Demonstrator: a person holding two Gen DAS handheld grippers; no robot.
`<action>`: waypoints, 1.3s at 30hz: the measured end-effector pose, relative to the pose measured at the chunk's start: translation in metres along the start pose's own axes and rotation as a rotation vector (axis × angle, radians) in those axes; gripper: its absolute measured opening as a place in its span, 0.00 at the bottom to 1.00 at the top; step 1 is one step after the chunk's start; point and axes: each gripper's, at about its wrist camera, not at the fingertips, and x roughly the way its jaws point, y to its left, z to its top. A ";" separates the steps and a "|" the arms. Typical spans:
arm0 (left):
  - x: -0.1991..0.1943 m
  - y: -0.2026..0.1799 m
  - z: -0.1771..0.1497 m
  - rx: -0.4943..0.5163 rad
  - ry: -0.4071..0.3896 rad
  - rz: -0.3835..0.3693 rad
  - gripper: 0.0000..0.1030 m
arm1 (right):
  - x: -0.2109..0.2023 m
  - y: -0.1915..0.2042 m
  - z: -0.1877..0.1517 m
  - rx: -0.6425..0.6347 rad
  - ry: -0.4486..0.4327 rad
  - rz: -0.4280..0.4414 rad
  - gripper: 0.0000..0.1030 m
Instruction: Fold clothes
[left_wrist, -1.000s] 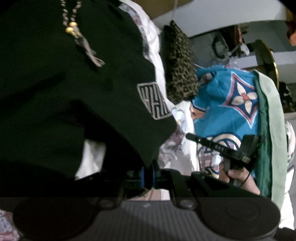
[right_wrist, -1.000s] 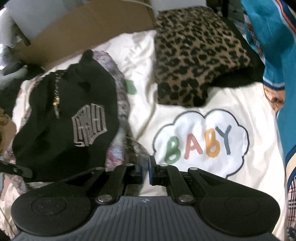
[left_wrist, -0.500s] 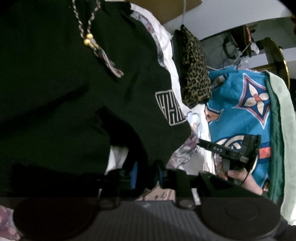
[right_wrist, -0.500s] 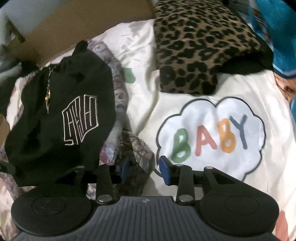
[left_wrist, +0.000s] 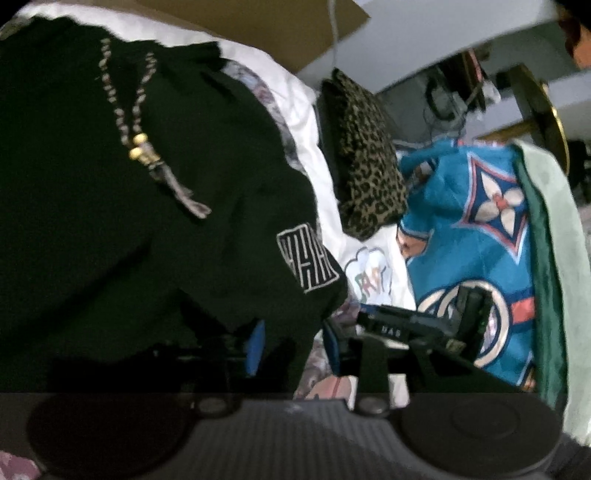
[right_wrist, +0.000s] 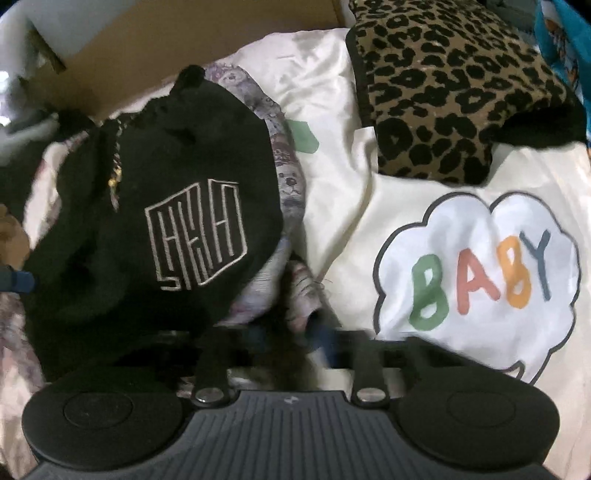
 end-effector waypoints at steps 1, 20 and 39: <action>0.001 -0.004 0.001 0.017 0.017 0.009 0.36 | -0.002 -0.001 -0.001 0.008 -0.007 0.013 0.00; 0.060 -0.093 0.034 0.298 0.135 0.154 0.51 | -0.065 0.010 -0.044 0.094 -0.078 0.125 0.00; 0.121 -0.047 0.029 0.104 0.177 0.137 0.07 | -0.032 0.061 -0.047 0.040 -0.023 0.204 0.00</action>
